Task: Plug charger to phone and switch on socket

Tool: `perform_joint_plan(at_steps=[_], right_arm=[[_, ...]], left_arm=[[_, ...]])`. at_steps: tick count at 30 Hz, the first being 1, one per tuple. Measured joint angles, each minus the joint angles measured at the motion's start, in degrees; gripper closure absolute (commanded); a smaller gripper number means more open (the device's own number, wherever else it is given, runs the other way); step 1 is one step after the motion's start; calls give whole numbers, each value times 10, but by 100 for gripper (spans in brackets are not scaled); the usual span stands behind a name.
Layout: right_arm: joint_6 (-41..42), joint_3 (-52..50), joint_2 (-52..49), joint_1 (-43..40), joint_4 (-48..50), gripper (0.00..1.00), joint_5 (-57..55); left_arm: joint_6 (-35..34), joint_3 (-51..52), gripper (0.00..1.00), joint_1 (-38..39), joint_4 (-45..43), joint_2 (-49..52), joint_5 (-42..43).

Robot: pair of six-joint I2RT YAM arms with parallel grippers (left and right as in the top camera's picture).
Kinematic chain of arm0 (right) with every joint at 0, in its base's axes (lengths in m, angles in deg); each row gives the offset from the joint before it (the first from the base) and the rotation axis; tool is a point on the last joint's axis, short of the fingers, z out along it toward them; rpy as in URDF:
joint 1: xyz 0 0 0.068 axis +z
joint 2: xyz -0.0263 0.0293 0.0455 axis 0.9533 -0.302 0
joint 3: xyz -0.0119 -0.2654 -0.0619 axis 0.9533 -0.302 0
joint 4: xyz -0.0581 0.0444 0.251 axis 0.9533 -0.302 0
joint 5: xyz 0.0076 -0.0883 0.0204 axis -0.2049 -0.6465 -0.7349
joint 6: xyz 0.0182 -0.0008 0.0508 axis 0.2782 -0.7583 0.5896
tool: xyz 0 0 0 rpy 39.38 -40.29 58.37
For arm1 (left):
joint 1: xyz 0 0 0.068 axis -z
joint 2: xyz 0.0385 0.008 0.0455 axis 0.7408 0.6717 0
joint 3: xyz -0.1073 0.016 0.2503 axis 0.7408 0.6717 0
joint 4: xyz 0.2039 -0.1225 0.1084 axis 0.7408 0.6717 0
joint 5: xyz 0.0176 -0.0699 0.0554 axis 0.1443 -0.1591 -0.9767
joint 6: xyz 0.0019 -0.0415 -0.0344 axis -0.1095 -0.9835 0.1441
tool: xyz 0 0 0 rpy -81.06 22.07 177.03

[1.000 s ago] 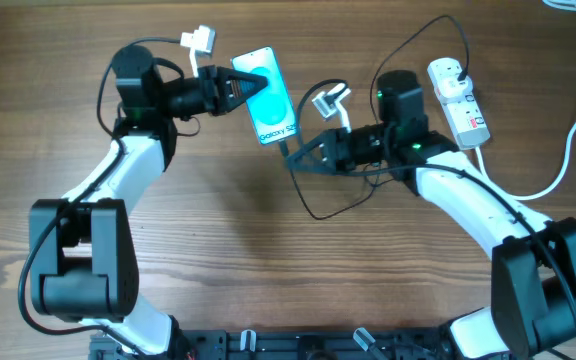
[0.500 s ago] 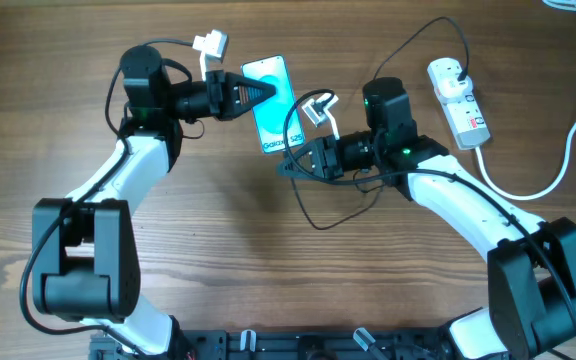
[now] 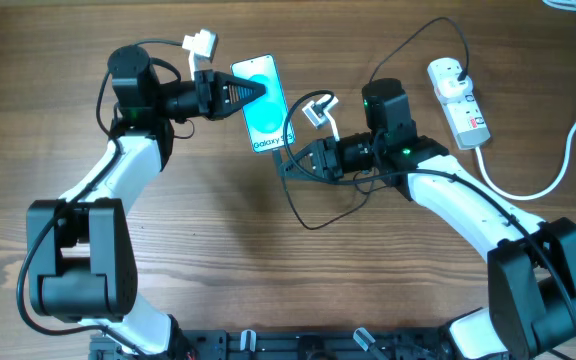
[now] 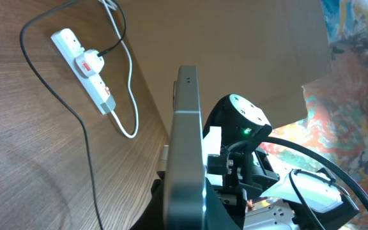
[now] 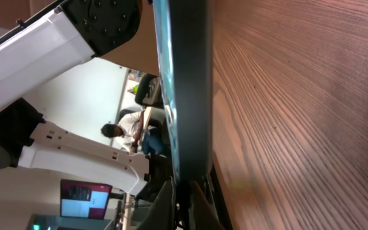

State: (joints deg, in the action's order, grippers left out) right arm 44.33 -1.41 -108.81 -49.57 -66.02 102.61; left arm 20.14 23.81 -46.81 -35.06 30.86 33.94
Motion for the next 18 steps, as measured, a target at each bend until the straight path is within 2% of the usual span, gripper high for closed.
perform_joint_plan(at_steps=[18], right_arm=[[-8,-10,0,6,2,95,9]], left_arm=[[8,16,96,7,-4,0,18]])
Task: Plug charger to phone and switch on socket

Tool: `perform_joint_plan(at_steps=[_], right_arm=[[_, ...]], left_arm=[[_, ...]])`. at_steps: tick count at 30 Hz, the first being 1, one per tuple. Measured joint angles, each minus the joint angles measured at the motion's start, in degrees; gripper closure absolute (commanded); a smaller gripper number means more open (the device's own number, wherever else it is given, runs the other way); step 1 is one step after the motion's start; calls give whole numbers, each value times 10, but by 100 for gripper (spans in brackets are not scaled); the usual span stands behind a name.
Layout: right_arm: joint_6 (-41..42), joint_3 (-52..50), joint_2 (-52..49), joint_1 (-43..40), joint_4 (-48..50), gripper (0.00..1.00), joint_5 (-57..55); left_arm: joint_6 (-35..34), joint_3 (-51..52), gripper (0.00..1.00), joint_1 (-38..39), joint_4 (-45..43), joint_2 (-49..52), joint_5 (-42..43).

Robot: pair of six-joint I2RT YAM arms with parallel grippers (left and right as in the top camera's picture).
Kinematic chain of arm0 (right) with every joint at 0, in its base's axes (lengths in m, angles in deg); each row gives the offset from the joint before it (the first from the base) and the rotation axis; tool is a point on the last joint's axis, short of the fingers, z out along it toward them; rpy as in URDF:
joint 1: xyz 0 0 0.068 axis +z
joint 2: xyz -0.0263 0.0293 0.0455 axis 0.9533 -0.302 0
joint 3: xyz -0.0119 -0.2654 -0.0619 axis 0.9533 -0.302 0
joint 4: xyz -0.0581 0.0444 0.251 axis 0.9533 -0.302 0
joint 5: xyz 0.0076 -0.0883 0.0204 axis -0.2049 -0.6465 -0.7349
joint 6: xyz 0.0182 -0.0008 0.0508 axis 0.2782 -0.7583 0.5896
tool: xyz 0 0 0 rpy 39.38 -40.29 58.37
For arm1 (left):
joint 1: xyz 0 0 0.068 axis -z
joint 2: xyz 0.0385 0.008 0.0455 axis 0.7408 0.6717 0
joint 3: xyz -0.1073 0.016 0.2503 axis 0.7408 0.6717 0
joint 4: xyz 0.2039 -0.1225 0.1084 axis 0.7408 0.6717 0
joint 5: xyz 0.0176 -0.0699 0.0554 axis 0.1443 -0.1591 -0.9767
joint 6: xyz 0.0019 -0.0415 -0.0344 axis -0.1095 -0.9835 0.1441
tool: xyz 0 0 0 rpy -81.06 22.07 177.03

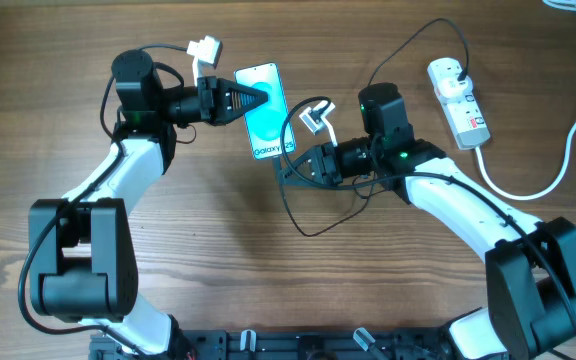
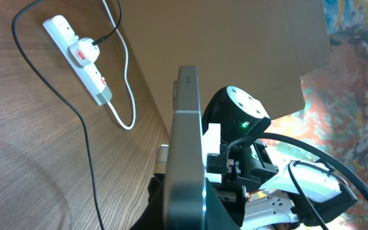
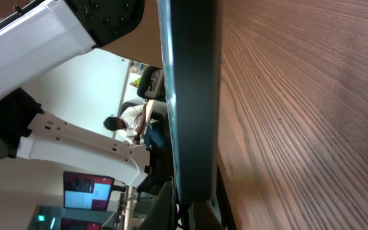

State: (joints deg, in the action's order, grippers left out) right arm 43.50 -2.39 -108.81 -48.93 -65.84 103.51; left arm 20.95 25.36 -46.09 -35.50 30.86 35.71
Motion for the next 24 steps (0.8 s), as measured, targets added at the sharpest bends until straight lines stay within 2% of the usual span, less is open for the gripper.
perform_joint_plan(at_steps=[17,20,24], right_arm=[[3,-3,0,-8,1,95,12],[3,-5,0,-9,-1,84,15],[5,-2,1,-15,-1,77,2]], left_arm=[[0,0,96,10,9,0,-12],[0,0,96,14,9,0,-12],[2,12,96,29,13,0,12]])
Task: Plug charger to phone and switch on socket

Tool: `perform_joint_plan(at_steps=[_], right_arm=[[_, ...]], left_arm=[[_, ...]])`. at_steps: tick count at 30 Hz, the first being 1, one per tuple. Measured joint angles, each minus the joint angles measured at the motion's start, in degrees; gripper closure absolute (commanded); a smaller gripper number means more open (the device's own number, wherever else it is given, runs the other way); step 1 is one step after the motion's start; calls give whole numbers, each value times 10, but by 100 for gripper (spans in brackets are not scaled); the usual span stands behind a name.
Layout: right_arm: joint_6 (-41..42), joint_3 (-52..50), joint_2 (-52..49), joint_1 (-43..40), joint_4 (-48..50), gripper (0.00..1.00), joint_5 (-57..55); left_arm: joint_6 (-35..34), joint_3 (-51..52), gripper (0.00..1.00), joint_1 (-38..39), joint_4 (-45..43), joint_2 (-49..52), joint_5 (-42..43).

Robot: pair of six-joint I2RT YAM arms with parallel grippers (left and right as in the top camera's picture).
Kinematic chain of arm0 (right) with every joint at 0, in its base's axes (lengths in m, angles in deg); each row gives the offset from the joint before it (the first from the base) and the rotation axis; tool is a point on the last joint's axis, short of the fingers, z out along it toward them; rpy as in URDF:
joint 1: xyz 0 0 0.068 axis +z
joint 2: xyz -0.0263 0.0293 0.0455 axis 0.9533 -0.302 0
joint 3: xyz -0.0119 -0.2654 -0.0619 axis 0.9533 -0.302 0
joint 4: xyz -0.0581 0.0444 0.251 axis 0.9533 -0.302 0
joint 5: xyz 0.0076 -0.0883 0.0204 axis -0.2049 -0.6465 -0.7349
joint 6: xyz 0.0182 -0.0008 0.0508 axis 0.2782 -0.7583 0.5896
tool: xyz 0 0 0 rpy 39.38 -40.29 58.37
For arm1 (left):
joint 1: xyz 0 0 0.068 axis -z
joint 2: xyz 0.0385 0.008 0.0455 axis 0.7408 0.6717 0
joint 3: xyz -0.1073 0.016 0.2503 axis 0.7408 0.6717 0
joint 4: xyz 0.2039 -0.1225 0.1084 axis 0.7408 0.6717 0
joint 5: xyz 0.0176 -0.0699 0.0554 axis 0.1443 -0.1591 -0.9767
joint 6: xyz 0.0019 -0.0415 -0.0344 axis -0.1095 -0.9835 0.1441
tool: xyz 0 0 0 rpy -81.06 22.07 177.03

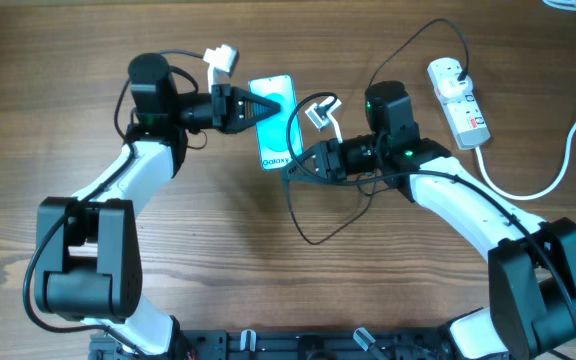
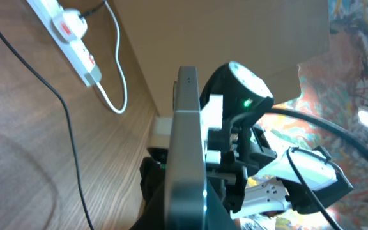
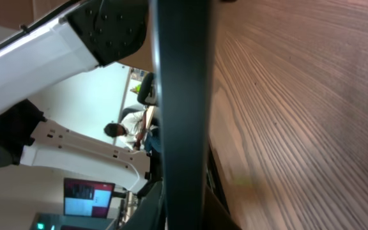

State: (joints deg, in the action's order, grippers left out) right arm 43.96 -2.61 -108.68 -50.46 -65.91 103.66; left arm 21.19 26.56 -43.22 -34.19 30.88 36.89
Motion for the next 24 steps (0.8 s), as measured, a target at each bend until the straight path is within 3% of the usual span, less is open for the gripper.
perform_joint_plan(at_steps=[6,7,10,14,20,24], right_arm=[[1,1,0,-3,-22,47,-15],[0,2,0,-4,-26,31,-15],[-12,2,0,-4,-32,19,-23],[-40,2,0,-4,-46,10,-88],[-101,4,0,-5,-126,4,-249],[-127,4,13,-22,-140,0,-315]], left_arm=[[2,3,96,-15,2,0,8],[5,3,96,-18,2,0,8],[15,3,96,-24,26,0,6],[30,3,96,-24,98,0,-8],[95,7,96,-8,290,0,-161],[114,7,96,19,325,0,-234]])
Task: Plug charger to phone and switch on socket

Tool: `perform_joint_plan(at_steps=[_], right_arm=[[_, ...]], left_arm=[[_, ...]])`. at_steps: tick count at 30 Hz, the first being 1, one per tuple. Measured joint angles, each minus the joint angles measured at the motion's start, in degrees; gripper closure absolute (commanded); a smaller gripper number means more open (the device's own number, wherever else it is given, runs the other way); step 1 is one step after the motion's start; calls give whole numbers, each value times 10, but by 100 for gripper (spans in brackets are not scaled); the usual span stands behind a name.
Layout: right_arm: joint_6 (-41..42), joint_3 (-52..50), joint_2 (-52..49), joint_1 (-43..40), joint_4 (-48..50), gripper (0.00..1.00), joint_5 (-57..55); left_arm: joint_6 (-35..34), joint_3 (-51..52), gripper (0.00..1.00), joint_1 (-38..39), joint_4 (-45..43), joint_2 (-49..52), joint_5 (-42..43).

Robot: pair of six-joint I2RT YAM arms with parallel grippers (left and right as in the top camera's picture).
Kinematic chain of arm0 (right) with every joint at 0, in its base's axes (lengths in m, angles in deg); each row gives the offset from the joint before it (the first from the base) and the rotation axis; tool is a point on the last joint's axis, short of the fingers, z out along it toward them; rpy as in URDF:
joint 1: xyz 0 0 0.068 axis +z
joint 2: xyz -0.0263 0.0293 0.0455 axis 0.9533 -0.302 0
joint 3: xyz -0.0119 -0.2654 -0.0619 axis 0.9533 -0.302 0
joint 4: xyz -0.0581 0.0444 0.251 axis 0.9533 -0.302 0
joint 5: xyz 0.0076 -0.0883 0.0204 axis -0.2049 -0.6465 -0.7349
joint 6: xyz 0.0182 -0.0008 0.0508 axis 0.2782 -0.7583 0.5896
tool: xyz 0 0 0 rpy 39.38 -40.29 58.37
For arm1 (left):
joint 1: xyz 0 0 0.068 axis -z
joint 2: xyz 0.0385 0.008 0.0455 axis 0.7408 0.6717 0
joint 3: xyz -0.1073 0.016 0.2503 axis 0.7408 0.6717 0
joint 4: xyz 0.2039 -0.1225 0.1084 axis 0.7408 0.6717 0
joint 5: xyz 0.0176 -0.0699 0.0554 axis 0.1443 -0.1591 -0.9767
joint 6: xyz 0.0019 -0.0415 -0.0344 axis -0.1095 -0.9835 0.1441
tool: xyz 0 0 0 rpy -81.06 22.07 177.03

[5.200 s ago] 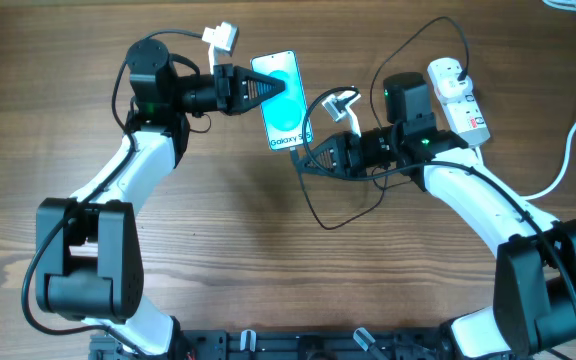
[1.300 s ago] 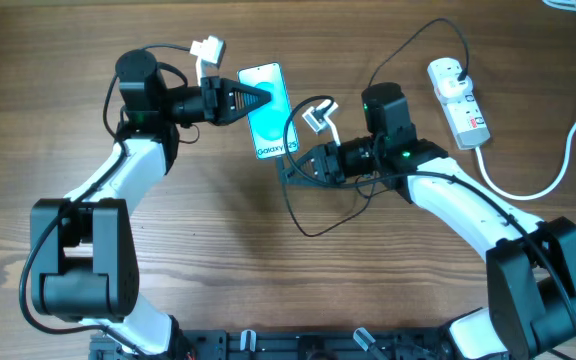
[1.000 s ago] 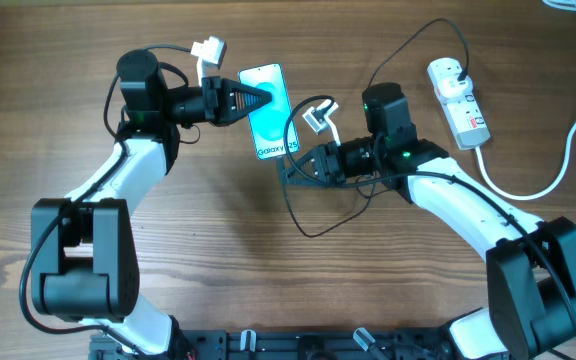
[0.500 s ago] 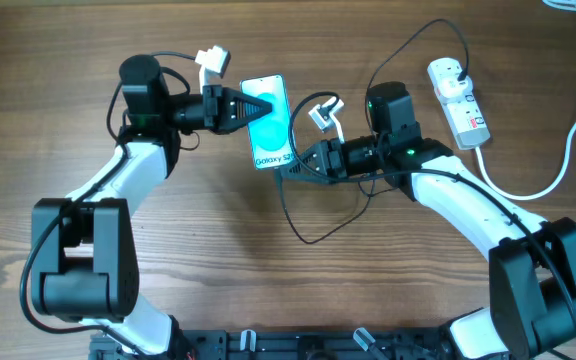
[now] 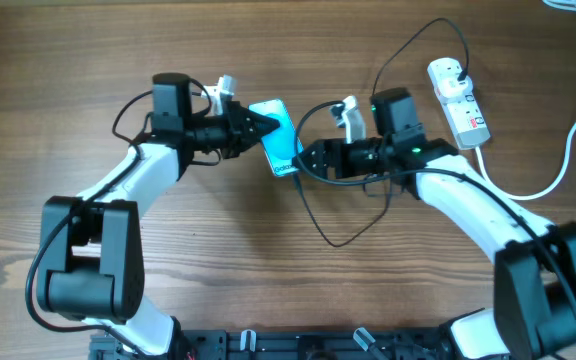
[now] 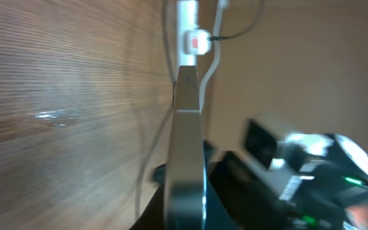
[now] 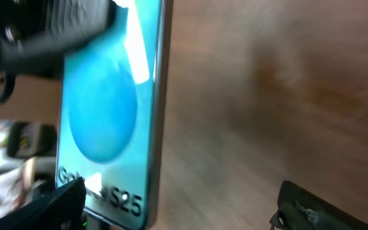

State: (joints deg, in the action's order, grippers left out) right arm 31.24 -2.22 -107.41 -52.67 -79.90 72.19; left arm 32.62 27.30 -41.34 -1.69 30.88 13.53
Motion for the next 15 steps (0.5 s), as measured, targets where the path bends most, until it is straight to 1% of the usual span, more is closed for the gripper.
perform_joint_plan(at_steps=[3,6,8,10,12,14,15], right_arm=[[-9,1,59,-35,-10,1,-24],[-13,2,127,-57,-44,0,-37],[-15,5,185,-62,-93,1,-65],[-22,7,222,-62,-133,1,-90],[-27,9,271,-62,-186,0,-128],[-28,9,308,-62,-230,1,-167],[-28,9,326,-62,-248,1,-187]], left_arm=[[6,0,96,26,6,0,-33],[8,0,96,45,6,0,-26],[8,0,96,59,10,0,-9],[9,-4,96,70,24,0,-3],[12,-25,96,86,86,0,-15],[24,-58,96,104,164,0,-52],[37,-84,96,114,221,0,-80]])
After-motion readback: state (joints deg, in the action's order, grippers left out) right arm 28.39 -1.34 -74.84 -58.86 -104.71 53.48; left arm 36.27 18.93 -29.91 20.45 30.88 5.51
